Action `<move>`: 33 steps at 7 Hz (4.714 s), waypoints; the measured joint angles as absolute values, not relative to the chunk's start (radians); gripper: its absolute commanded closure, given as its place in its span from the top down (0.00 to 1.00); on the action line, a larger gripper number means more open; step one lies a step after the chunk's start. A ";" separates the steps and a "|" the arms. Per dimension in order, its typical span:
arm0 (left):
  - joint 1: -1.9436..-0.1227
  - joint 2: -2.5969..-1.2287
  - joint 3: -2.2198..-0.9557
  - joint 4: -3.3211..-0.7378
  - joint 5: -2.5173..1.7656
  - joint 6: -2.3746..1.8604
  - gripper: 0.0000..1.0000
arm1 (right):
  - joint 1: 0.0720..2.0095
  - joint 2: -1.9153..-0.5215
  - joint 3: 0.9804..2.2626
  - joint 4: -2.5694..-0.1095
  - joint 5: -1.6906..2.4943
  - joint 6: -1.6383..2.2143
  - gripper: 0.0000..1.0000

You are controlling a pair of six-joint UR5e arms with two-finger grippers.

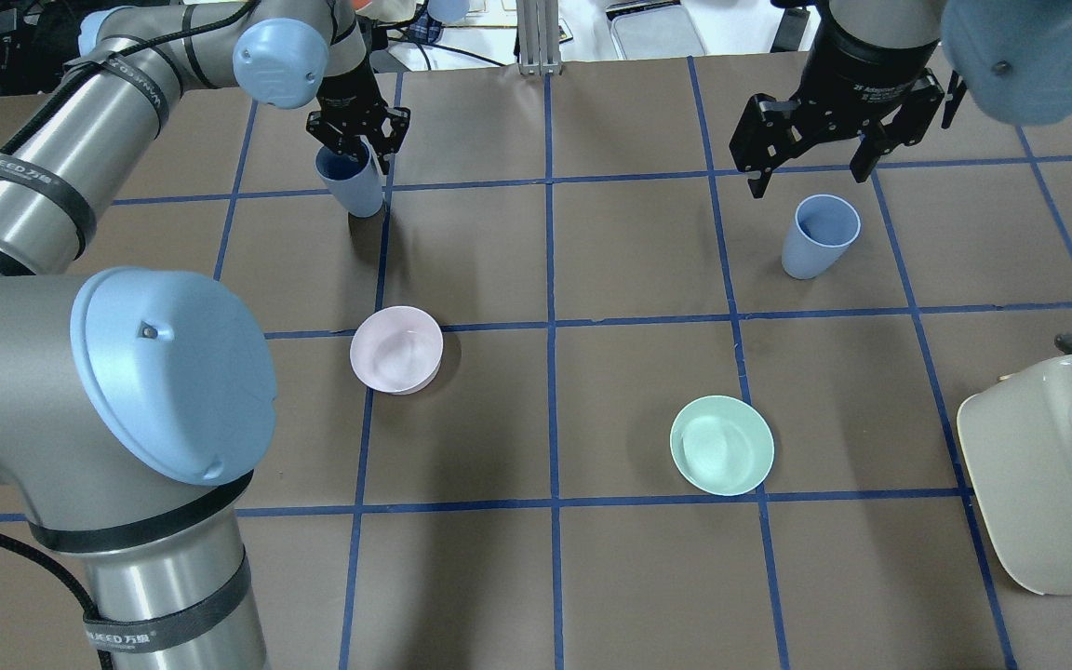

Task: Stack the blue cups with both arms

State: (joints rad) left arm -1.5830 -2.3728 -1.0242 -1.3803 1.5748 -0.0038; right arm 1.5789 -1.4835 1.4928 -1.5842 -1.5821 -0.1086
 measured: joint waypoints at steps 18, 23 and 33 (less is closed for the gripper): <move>-1.876 -2.044 -1.246 -1.470 1.512 -0.272 1.00 | 1.366 -1.103 1.548 -1.974 -1.593 -0.255 1.00; -1.737 -1.794 -1.273 -1.532 1.572 -0.112 1.00 | 1.362 -1.095 1.555 -1.975 -1.589 -0.255 0.24; -1.662 -1.640 -1.440 -1.530 1.565 -0.066 1.00 | 1.650 -1.272 1.549 -1.907 -1.547 0.142 0.00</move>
